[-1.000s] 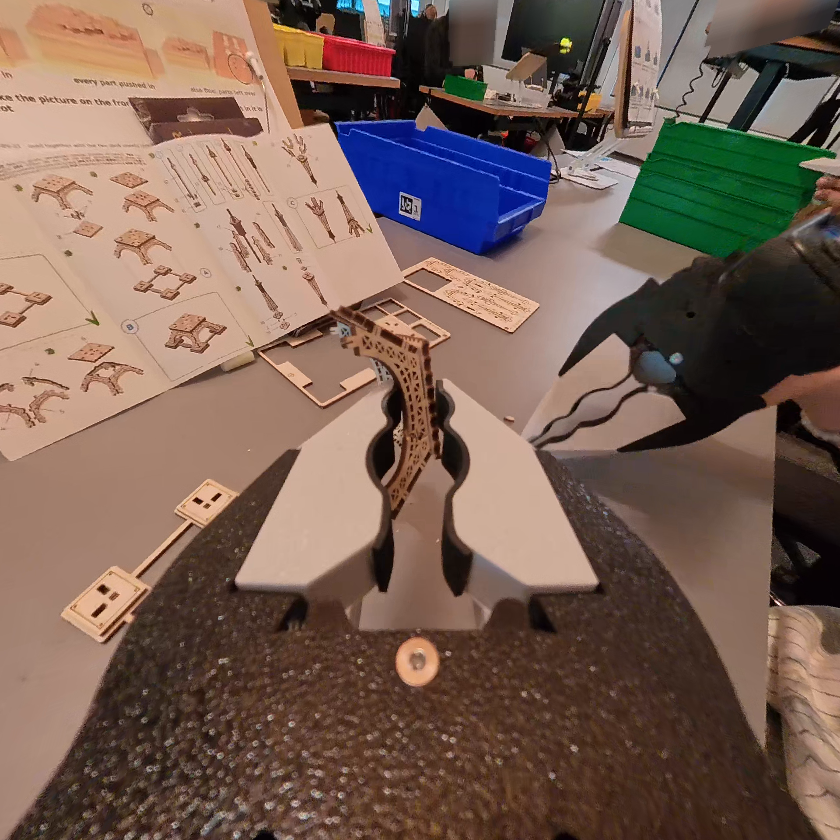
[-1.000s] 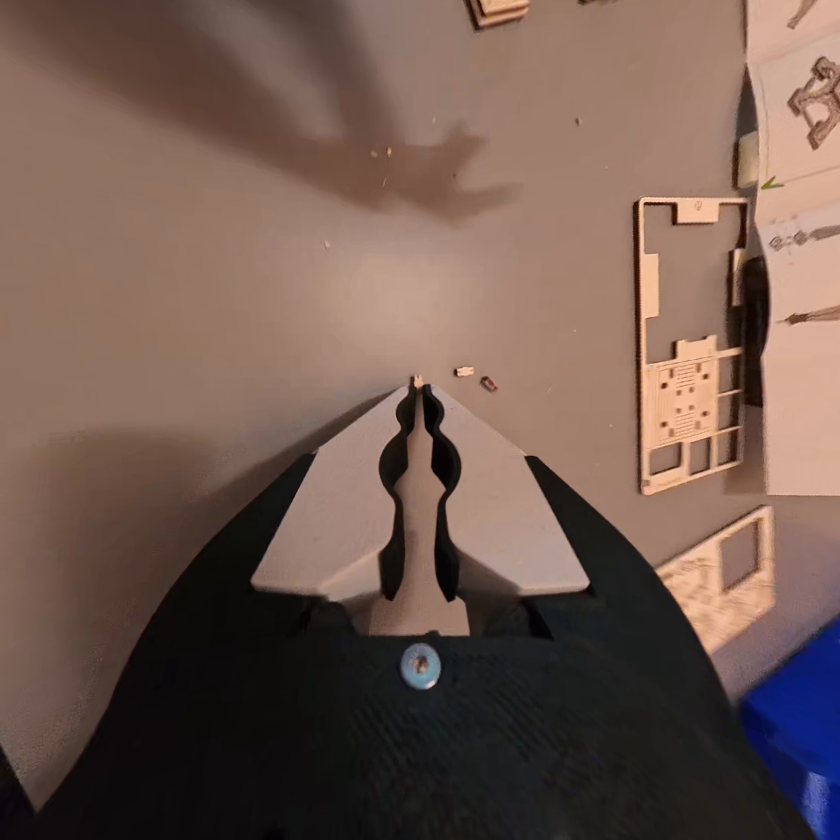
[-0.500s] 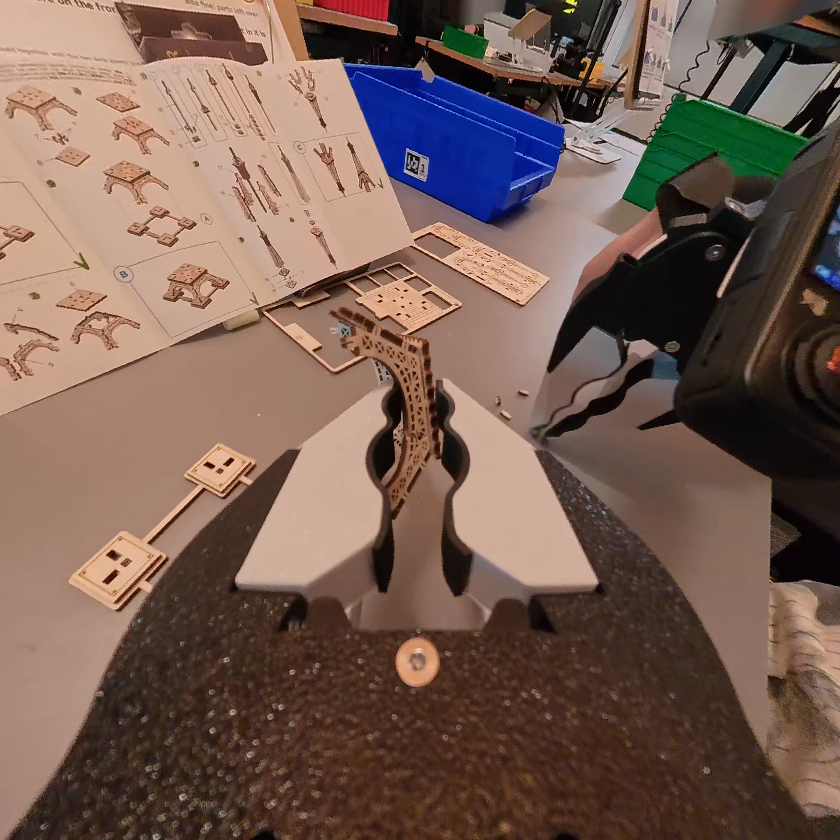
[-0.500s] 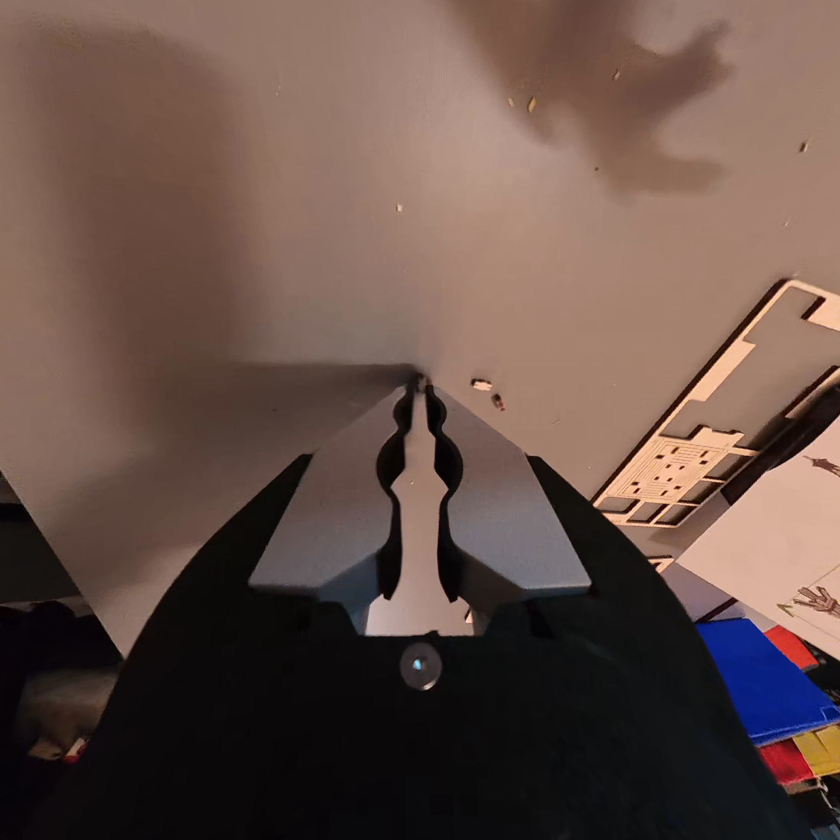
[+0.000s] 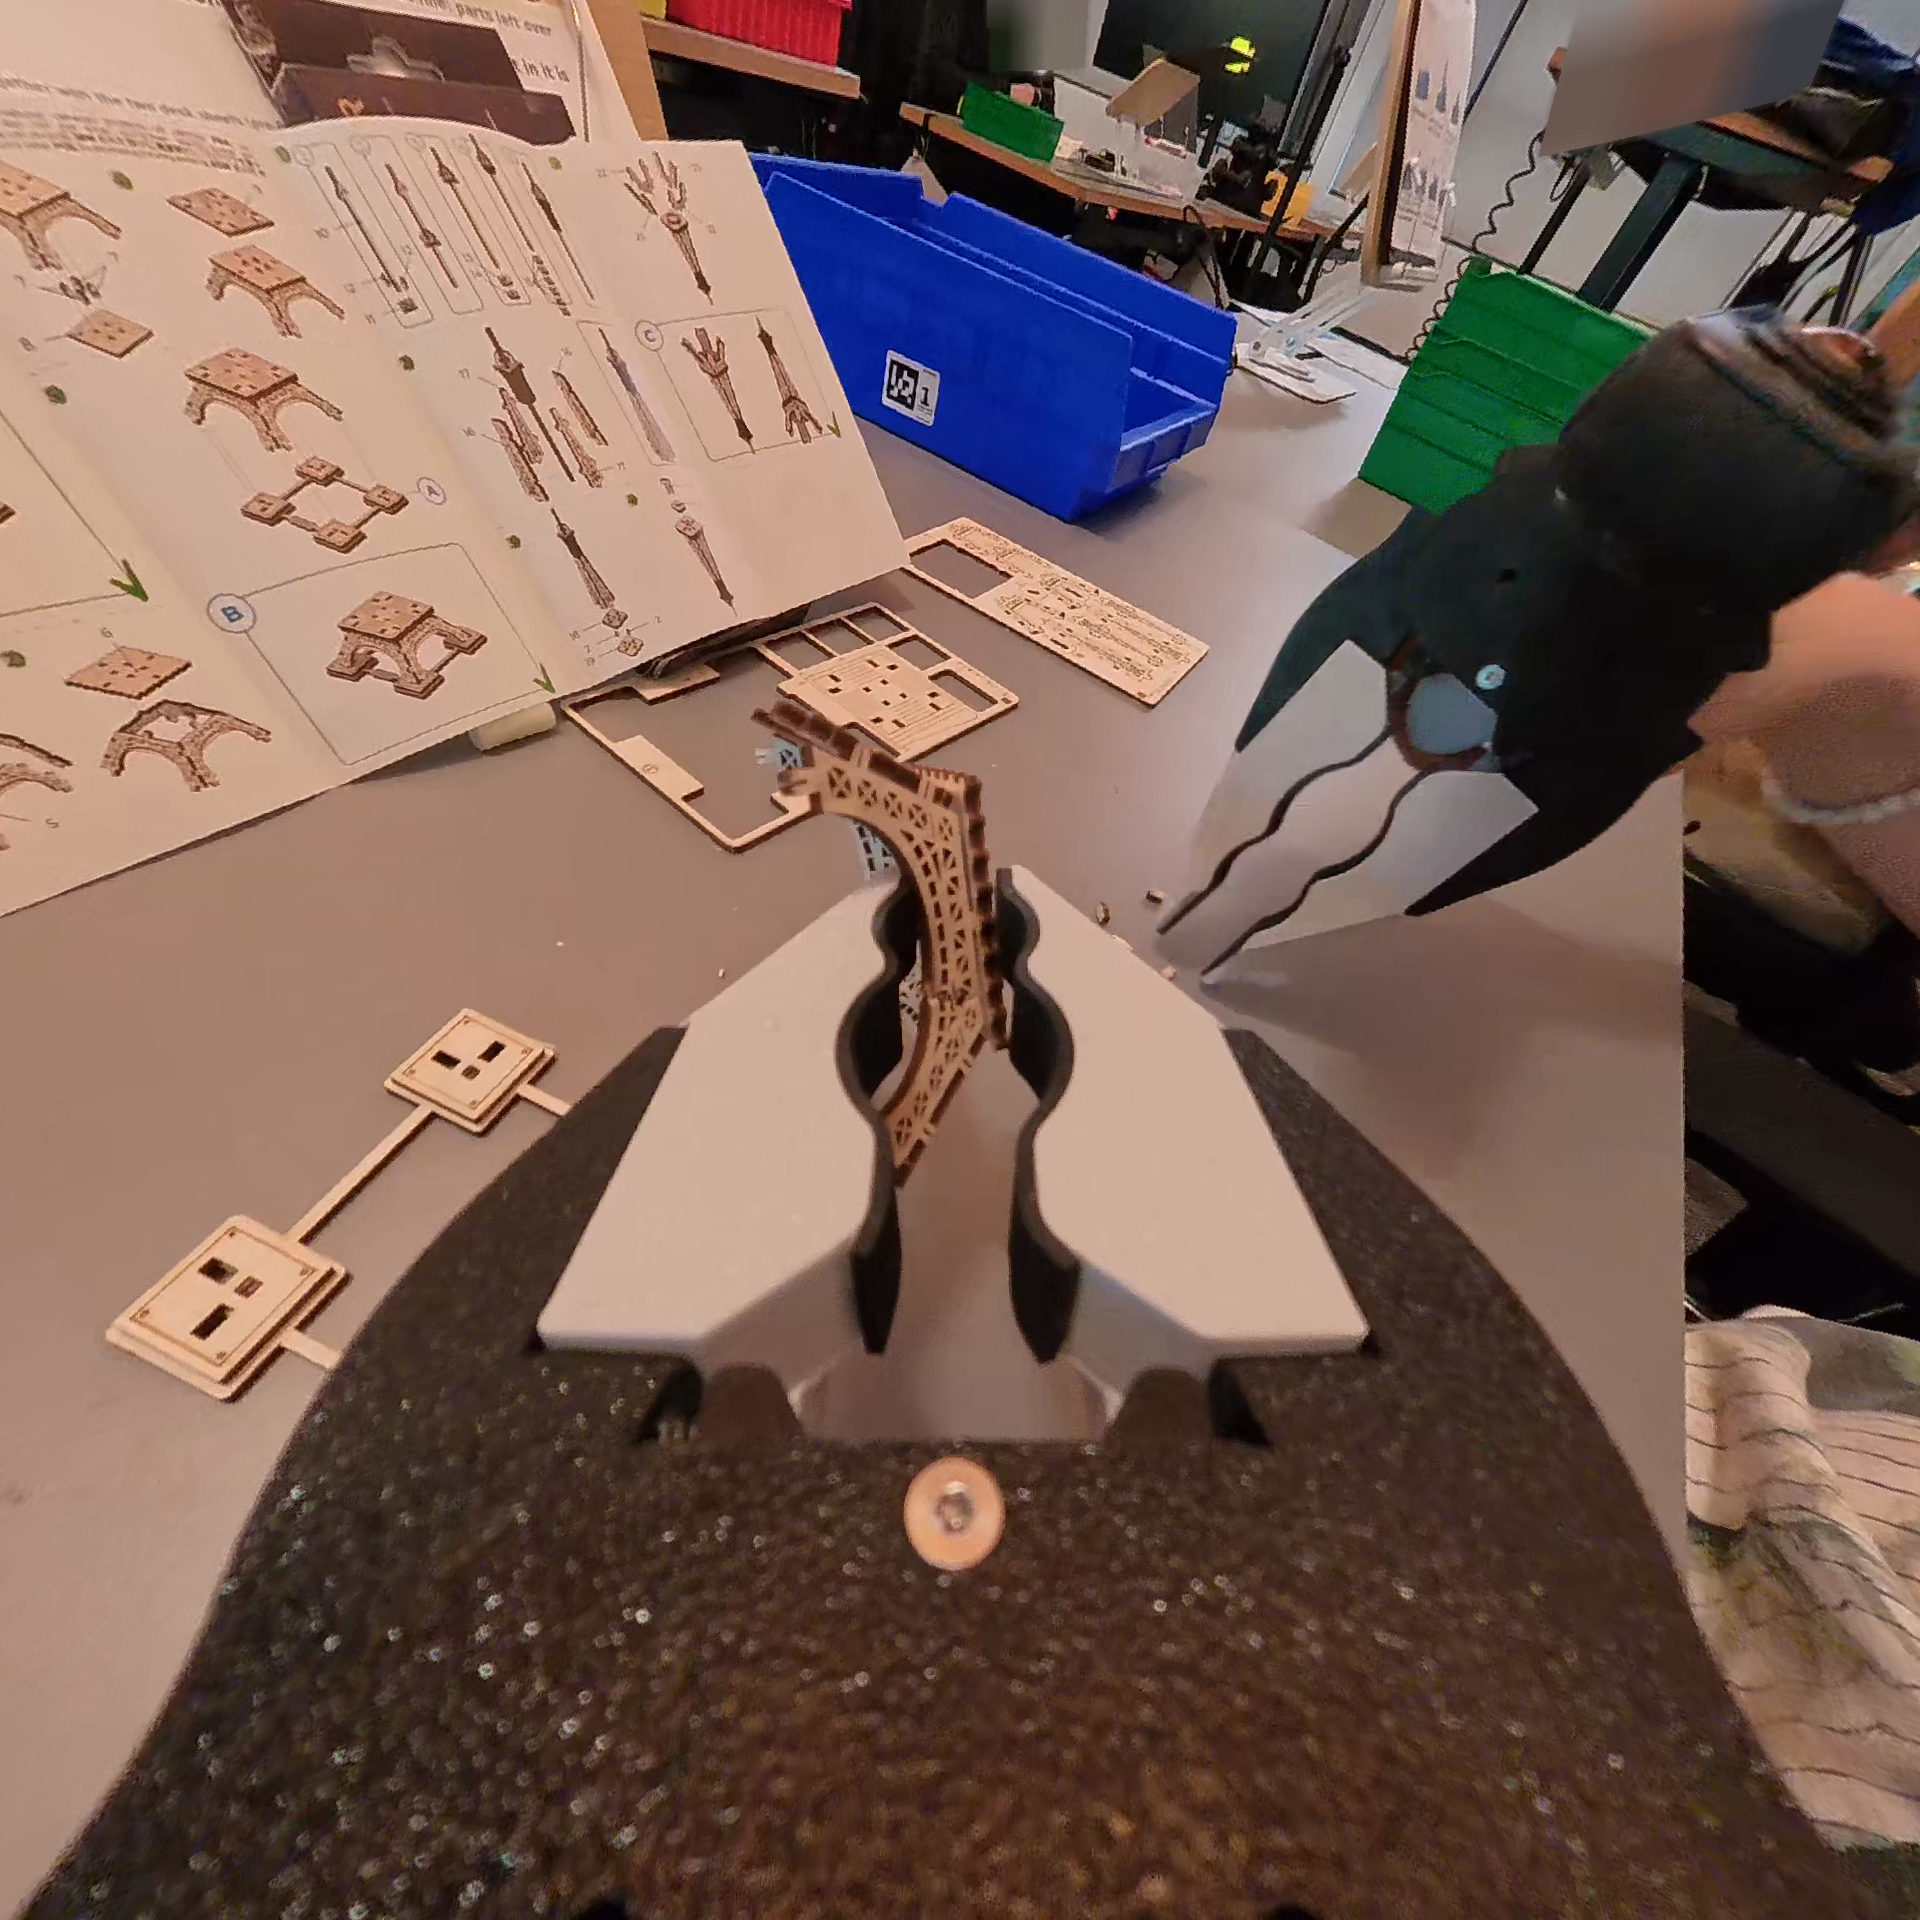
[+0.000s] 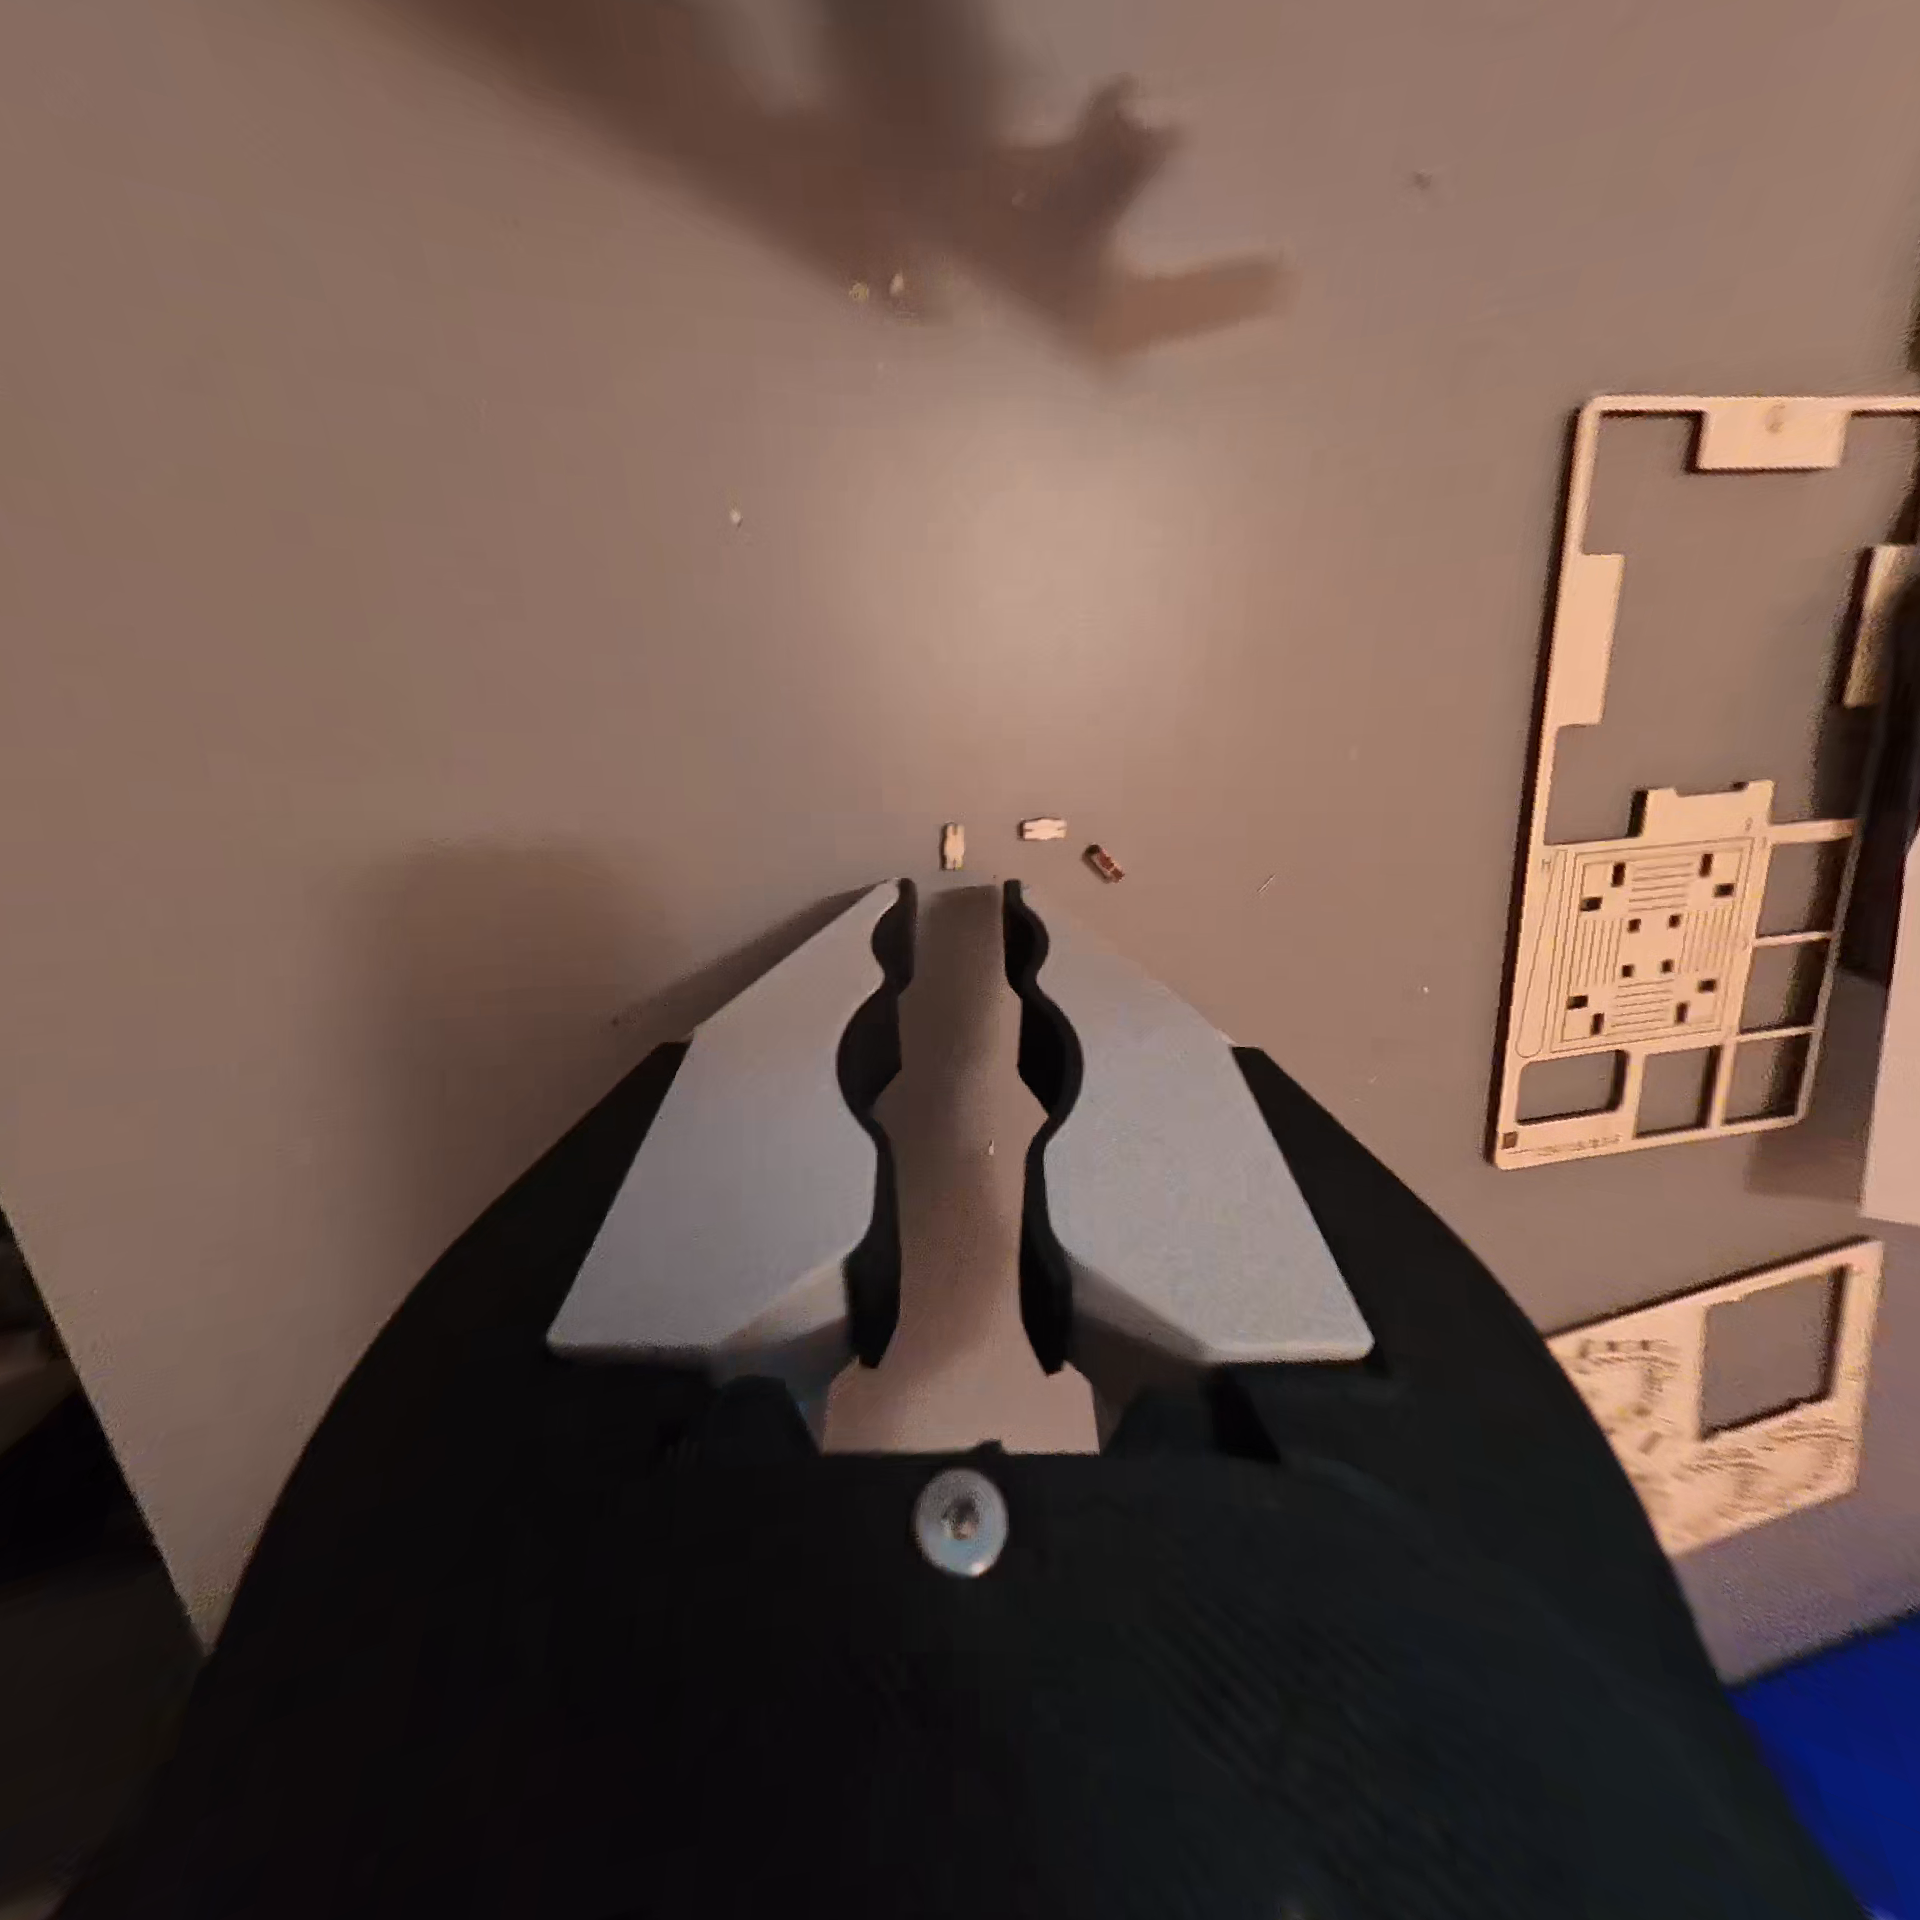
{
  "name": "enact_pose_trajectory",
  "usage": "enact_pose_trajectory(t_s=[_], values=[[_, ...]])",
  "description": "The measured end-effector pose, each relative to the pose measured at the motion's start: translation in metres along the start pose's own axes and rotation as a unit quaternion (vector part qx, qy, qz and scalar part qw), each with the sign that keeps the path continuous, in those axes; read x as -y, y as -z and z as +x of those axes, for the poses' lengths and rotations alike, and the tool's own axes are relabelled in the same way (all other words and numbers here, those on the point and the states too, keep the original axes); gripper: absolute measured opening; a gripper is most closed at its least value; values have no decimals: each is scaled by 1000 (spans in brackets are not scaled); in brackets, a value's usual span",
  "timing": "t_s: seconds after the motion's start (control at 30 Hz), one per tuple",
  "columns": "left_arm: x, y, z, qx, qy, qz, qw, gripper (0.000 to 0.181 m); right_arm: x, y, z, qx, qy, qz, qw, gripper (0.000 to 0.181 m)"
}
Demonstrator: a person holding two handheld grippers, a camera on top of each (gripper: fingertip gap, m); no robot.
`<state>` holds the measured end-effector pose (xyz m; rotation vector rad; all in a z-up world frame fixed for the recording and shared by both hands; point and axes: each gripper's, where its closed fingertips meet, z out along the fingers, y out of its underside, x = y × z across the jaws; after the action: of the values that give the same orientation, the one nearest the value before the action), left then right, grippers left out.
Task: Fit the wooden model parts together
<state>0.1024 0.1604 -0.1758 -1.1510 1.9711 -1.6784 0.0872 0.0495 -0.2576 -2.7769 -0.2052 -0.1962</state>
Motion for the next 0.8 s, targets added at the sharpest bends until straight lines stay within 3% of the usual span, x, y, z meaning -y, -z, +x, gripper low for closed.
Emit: enact_pose_trajectory(t_s=[0.33,0.5,0.8], values=[[3,-2,3,-16,11,13,1000,11,5,-4,-4,11,-25,166,986,11],[3,-3,5,-17,6,10,1000,11,5,-4,0,16,-34,193,980,16],[-4,-9,7,-24,10,2,1000,11,5,-5,3,39,-50,248,967,7]])
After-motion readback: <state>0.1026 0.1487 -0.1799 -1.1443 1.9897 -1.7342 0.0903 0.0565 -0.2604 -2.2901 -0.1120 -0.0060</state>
